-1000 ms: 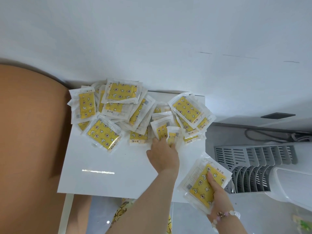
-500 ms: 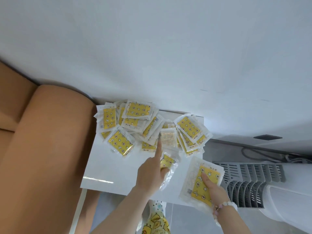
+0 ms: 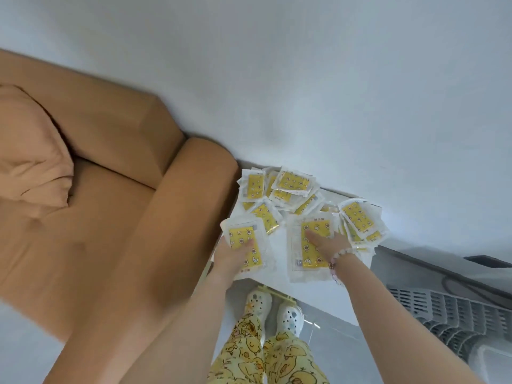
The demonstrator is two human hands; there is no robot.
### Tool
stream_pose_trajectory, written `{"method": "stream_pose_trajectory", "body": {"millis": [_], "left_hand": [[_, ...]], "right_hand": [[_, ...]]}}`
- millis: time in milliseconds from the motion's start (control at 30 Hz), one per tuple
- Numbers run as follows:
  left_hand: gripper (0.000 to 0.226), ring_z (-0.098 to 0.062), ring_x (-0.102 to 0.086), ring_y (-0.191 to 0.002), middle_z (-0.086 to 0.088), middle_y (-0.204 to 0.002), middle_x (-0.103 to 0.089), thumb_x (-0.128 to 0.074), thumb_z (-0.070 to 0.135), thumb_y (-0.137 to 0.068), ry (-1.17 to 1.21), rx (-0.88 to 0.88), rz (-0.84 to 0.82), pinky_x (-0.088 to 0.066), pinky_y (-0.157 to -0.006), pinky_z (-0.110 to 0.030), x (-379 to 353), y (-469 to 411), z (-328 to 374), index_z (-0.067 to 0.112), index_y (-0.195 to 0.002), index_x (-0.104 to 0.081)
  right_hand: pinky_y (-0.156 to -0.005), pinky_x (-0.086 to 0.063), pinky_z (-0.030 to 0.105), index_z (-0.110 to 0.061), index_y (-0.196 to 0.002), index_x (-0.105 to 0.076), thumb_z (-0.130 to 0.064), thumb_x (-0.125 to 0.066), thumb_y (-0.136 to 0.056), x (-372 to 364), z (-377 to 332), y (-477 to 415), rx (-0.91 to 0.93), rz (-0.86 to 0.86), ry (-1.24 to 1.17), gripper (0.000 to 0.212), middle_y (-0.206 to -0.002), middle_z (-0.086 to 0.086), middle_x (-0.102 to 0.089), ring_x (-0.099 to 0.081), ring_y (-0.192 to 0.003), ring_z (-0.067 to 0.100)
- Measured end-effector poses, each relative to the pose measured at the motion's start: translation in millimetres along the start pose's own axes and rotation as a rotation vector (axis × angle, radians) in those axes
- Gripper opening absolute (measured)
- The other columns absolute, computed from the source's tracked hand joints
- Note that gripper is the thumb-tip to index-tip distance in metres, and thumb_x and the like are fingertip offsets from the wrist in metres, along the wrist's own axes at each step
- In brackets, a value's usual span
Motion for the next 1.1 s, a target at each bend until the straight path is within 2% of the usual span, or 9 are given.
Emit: {"method": "stream_pose_trajectory", "body": {"millis": [133,267,400,567,633,733,833,933,1100], "left_hand": [[0.017,-0.022,-0.067,-0.085,-0.004,-0.097,-0.070,-0.070,0.014,-0.084,0.026,0.021,0.138,-0.055,-0.075,-0.036,72.9,25.1,-9.2,0.018,-0.098,-0.062],[0.011,-0.018,-0.065,-0.077,-0.001,-0.088,-0.068,-0.068,0.012,-0.086,0.136,0.010,0.243,-0.052,-0.062,-0.028,139.2,56.5,-11.4,0.018,-0.092,-0.061],[0.011,-0.025,-0.067,-0.088,-0.007,-0.097,-0.070,-0.069,0.013,-0.085,0.252,0.012,0.358,-0.055,-0.079,-0.037,199.6,84.4,-25.7,0.015,-0.096,-0.065],[0.009,-0.027,-0.067,-0.094,-0.008,-0.102,-0.070,-0.069,0.013,-0.085,0.438,0.008,0.495,-0.053,-0.088,-0.043,259.4,128.8,-56.5,0.018,-0.091,-0.064],[0.012,-0.026,-0.068,-0.091,-0.011,-0.106,-0.070,-0.069,0.011,-0.084,0.519,-0.007,0.507,-0.055,-0.082,-0.039,283.0,151.3,-71.9,0.015,-0.095,-0.065],[0.015,-0.019,-0.068,-0.080,-0.008,-0.097,-0.072,-0.072,0.015,-0.082,0.576,-0.031,0.583,-0.058,-0.068,-0.027,330.7,188.6,-106.7,0.017,-0.095,-0.066],[0.018,-0.023,-0.068,-0.085,-0.007,-0.099,-0.071,-0.075,0.018,-0.079,0.623,0.011,0.633,-0.056,-0.082,-0.039,374.9,226.5,-155.4,0.018,-0.094,-0.067],[0.014,-0.022,-0.067,-0.080,-0.009,-0.097,-0.070,-0.069,0.014,-0.085,0.684,0.019,0.693,-0.056,-0.074,-0.033,413.8,264.1,-204.1,0.014,-0.098,-0.065],[0.017,-0.016,-0.067,-0.074,-0.006,-0.092,-0.070,-0.070,0.016,-0.085,0.761,0.067,0.776,-0.055,-0.065,-0.025,452.6,319.5,-287.5,0.012,-0.101,-0.065]], "right_hand": [[-0.100,-0.044,0.041,-0.004,-0.134,-0.049,-0.048,-0.063,-0.084,-53.1,-48.0,29.4,0.119,-0.124,0.183,0.068,-0.129,0.013,-0.056,-0.054,-0.116,0.030],[-0.092,-0.048,0.035,-0.002,-0.119,-0.058,-0.043,-0.060,-0.088,-107.0,-87.4,66.1,0.221,-0.222,0.340,0.051,-0.116,0.013,-0.063,-0.060,-0.106,0.028],[-0.081,-0.047,0.031,-0.012,-0.093,-0.061,-0.042,-0.059,-0.089,-166.8,-112.1,106.2,0.342,-0.342,0.489,0.030,-0.088,0.004,-0.061,-0.057,-0.084,0.021],[-0.074,-0.052,0.030,-0.014,-0.094,-0.066,-0.040,-0.063,-0.087,-241.9,-119.7,158.7,0.410,-0.467,0.619,0.027,-0.089,0.002,-0.067,-0.064,-0.079,0.018],[-0.074,-0.056,0.033,-0.016,-0.088,-0.063,-0.042,-0.063,-0.087,-273.5,-117.6,184.1,0.437,-0.505,0.690,0.026,-0.088,0.003,-0.068,-0.067,-0.083,0.022],[-0.054,-0.048,0.025,-0.018,-0.087,-0.061,-0.045,-0.059,-0.088,-323.2,-110.6,230.0,0.516,-0.564,0.777,0.027,-0.078,-0.001,-0.063,-0.060,-0.067,0.016],[-0.071,-0.051,0.029,-0.015,-0.096,-0.063,-0.047,-0.061,-0.087,-370.8,-81.2,271.1,0.524,-0.613,0.884,0.034,-0.101,0.007,-0.068,-0.063,-0.081,0.022],[-0.063,-0.048,0.026,-0.013,-0.106,-0.064,-0.049,-0.060,-0.086,-415.7,-43.4,316.9,0.543,-0.663,0.995,0.042,-0.109,0.008,-0.068,-0.061,-0.080,0.022],[-0.045,-0.038,0.024,-0.013,-0.106,-0.055,-0.052,-0.053,-0.090,-480.8,15.5,385.4,0.591,-0.702,1.156,0.043,-0.084,0.005,-0.055,-0.048,-0.055,0.017]]}}
Point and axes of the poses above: each hand's wrist, its own y-axis away from the middle knuckle, its own x-axis out of the back of the hand, z = x × y, the point moved 10 cm from there along -y, towards the middle knuckle
